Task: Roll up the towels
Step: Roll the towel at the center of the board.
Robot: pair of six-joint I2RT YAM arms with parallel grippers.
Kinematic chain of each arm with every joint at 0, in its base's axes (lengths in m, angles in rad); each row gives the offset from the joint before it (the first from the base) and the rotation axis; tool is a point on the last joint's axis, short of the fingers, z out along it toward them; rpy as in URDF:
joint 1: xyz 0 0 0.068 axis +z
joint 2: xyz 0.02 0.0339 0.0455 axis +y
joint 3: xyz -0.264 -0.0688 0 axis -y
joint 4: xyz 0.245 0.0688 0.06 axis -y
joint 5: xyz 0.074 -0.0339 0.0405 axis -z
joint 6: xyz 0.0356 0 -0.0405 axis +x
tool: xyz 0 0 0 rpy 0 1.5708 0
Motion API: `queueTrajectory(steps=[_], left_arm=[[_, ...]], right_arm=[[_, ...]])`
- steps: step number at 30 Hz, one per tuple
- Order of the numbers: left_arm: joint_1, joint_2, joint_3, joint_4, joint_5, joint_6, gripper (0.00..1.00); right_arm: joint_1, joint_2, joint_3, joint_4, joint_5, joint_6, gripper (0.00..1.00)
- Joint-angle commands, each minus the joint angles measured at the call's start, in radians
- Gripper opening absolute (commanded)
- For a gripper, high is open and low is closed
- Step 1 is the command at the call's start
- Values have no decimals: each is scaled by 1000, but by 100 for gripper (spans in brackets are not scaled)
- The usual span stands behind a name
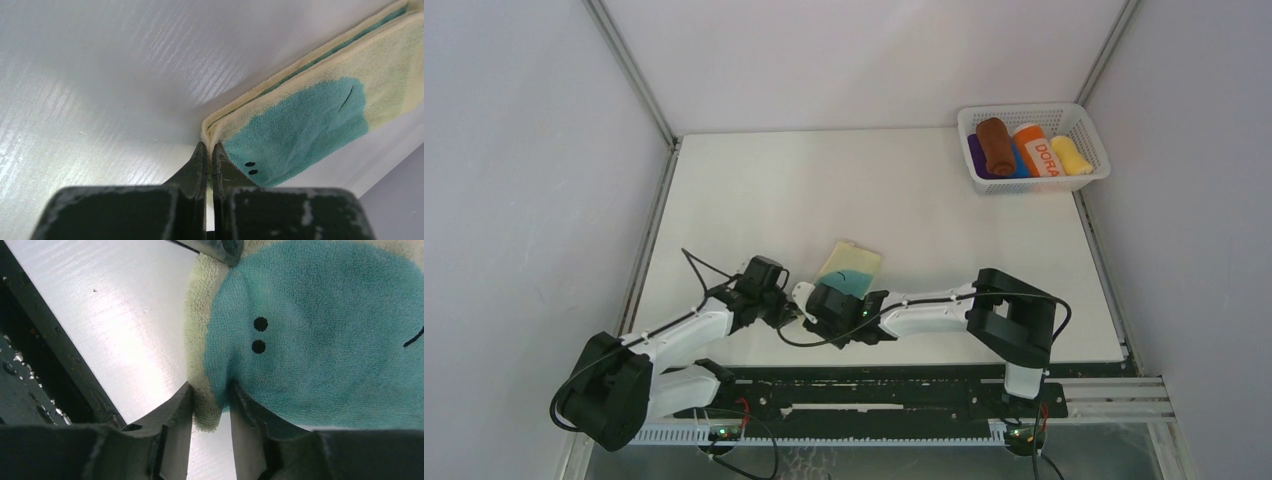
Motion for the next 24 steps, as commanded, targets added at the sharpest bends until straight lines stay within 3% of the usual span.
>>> queueTrajectory(steps=[1, 5, 7, 13, 15, 19, 24], left_arm=[[-7, -16, 51, -10, 15, -46, 2], [-5, -60, 44, -26, -11, -48, 12], [-3, -98, 30, -30, -32, -48, 18], [7, -267, -43, -29, -96, -30, 54], [8, -324, -64, -37, -108, -17, 62], [8, -432, -123, -28, -91, 9, 65], [8, -567, -230, 25, -29, 0, 60]], right_arm=[[16, 21, 42, -23, 71, -21, 25], [-41, -3, 34, -25, -70, 11, 2], [-91, -15, 25, -16, -191, 37, 0], [-222, -17, -27, 89, -547, 157, 0], [-266, -10, -54, 151, -658, 213, 0], [-353, 26, -89, 252, -829, 326, 0], [-428, 97, -108, 357, -977, 459, 0]])
